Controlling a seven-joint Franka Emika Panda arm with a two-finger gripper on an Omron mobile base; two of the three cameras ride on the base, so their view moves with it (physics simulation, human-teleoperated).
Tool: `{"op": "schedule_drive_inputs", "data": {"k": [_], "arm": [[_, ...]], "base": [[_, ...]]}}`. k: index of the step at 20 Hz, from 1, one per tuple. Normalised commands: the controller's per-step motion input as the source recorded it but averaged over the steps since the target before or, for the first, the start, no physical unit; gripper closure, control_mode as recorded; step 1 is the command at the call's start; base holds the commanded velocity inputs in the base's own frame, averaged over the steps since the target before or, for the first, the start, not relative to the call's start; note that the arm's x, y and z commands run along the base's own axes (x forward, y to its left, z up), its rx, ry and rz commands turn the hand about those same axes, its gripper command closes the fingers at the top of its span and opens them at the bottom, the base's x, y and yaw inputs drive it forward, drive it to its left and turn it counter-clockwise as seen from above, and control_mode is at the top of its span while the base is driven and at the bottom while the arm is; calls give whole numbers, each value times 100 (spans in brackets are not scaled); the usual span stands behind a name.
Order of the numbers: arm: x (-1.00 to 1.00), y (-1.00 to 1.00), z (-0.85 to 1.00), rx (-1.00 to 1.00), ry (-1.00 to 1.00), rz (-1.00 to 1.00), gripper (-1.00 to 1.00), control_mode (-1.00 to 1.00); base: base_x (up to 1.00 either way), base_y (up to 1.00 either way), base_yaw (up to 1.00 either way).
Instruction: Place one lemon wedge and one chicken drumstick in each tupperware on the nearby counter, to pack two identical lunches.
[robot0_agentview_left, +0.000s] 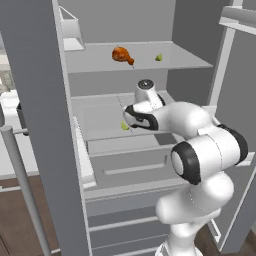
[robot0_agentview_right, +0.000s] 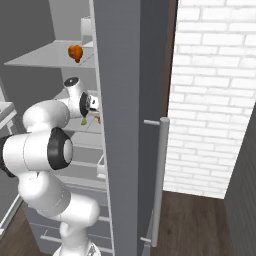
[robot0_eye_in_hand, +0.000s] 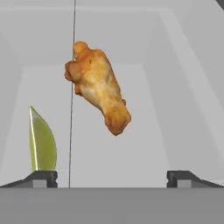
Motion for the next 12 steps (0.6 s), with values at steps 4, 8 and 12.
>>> {"op": "schedule_drive_inputs", "data": {"k": [4, 8, 12], "arm": [[45, -3, 0, 0, 0, 0, -100, -100], [45, -1, -9, 0, 0, 0, -100, -100], [40, 0, -18, -1, 0, 0, -100, -100]], "base": [[0, 0, 0], [0, 0, 0], [0, 0, 0]]}}
